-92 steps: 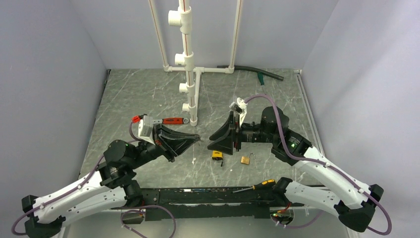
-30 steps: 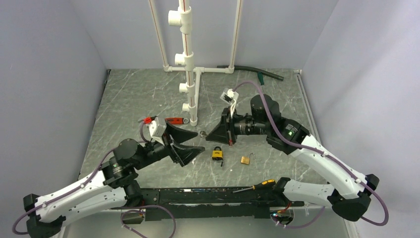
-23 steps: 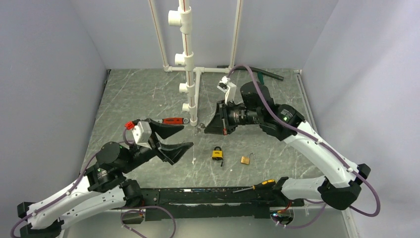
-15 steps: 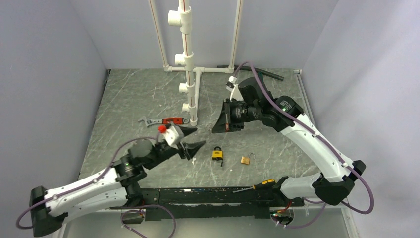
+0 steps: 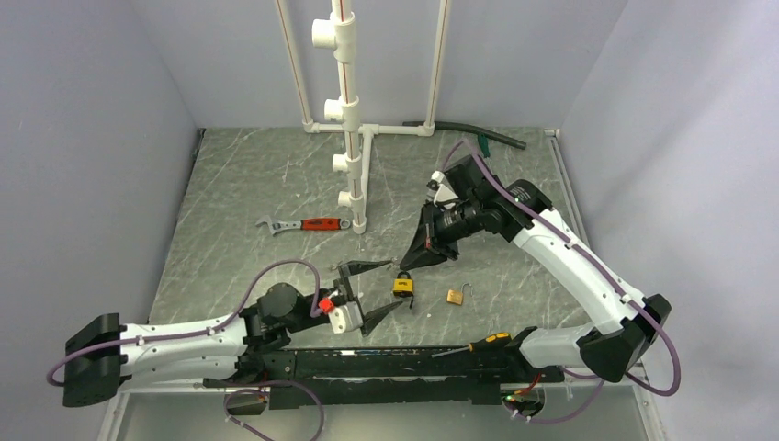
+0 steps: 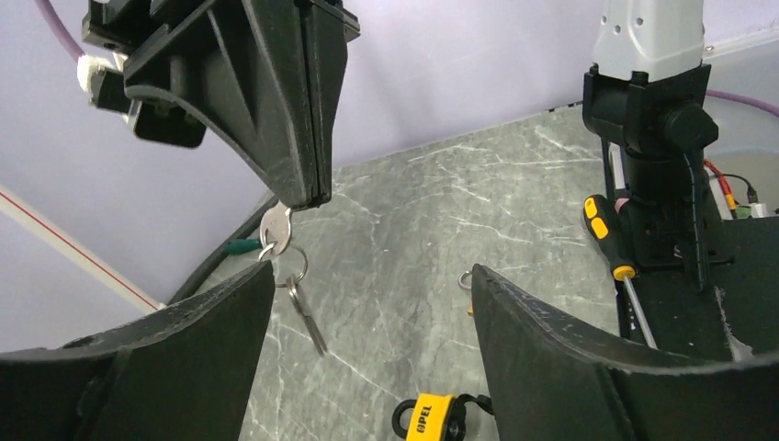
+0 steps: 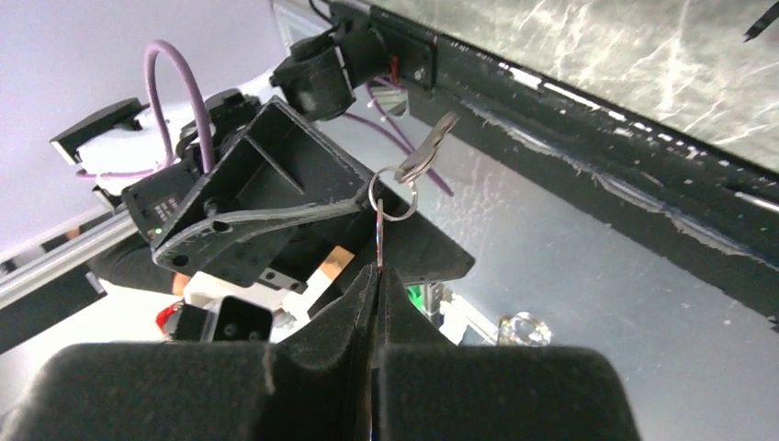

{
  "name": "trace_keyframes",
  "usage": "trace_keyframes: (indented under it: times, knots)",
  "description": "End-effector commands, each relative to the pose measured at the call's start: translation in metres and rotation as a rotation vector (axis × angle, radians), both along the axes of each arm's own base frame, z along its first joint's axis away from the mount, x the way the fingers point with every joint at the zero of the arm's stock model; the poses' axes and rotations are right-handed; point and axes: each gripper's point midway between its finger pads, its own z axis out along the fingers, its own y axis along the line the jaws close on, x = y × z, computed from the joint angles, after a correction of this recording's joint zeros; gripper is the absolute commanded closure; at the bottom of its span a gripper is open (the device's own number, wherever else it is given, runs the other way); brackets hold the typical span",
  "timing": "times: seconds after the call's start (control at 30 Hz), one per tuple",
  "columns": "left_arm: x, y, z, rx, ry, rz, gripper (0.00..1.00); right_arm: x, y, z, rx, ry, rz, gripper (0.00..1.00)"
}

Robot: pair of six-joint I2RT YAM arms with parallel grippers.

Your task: Unlock with the key

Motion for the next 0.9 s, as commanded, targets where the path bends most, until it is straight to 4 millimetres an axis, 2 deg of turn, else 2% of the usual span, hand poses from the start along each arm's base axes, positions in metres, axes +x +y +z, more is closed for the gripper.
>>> trace_keyframes:
  times: [0.0,0.1,0.3,0.5,0.87]
  knots:
    - [0.000,-0.001,0.034,-0.086,-0.195,0.027,0.21,-0.011,0.008,0.013,0.090,0.073,0.027,1.00]
    - [0.002,0.000,0.038,-0.101,-0.223,0.042,0.29,-0.013,0.009,0.011,0.101,0.089,0.036,1.00]
    - [0.005,0.003,0.045,-0.128,-0.255,0.070,0.34,-0.017,0.012,0.010,0.136,0.108,0.041,1.00]
    - [0.009,0.005,0.041,-0.117,-0.265,0.096,0.55,-0.018,0.014,0.013,0.168,0.118,0.043,1.00]
    - [0.016,0.005,0.025,-0.018,-0.283,0.128,0.55,-0.018,0.016,0.016,0.188,0.123,0.043,1.00]
